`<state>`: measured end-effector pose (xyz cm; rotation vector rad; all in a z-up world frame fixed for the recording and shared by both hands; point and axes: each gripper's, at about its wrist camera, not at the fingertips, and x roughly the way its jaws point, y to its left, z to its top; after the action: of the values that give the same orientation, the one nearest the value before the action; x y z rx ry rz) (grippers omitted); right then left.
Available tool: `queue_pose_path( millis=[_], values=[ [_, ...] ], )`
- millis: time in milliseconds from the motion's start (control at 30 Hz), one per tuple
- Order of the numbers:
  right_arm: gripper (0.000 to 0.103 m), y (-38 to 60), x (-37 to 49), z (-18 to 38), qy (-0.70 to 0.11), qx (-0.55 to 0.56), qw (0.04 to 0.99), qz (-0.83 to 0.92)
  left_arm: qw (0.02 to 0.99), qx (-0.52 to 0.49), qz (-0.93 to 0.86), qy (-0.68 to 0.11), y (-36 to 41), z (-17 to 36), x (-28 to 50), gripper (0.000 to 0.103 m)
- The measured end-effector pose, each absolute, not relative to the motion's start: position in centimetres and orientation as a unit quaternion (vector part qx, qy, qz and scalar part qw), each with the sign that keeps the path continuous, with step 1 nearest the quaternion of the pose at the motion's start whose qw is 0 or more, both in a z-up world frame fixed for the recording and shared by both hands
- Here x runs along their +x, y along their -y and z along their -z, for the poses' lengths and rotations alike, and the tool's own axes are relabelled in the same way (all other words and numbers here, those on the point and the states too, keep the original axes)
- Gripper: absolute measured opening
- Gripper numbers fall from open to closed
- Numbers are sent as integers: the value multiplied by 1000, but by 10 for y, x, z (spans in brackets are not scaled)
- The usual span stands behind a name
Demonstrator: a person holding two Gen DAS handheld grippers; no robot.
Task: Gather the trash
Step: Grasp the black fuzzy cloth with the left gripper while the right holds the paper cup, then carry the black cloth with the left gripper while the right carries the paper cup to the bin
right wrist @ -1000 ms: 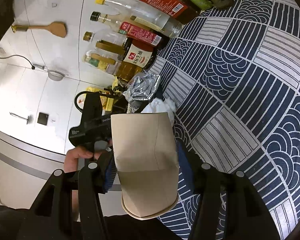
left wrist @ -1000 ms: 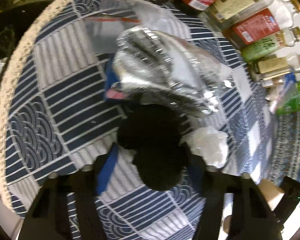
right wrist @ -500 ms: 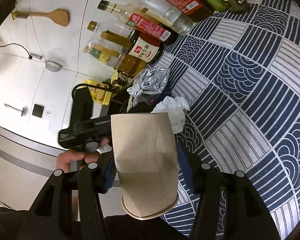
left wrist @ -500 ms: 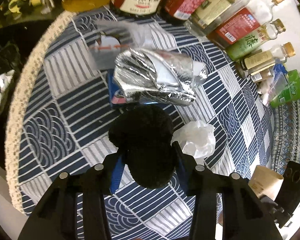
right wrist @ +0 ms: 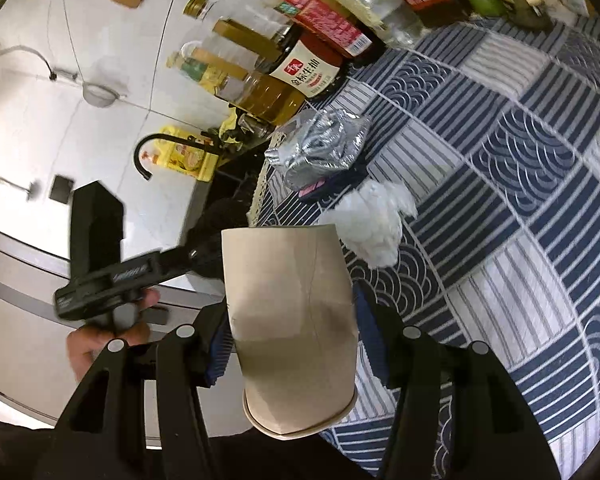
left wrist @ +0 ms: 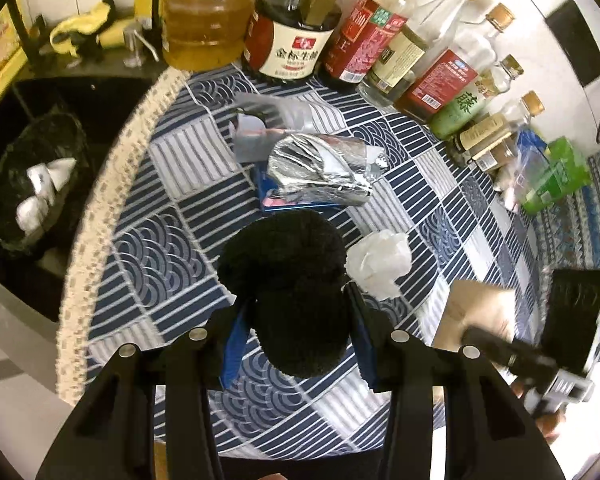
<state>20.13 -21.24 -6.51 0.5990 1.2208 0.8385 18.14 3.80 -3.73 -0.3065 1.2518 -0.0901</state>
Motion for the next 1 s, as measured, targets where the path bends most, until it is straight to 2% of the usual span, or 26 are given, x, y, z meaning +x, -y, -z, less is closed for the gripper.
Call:
queue_pose_path(
  millis=[500, 1000],
  values=[
    [55, 110, 208, 31, -540, 244, 713, -375, 816, -157, 51, -554, -143, 14, 161, 43],
    [55, -58, 206, 31, -565, 188, 697, -400, 821, -185, 31, -539, -282, 20, 150, 43]
  ],
)
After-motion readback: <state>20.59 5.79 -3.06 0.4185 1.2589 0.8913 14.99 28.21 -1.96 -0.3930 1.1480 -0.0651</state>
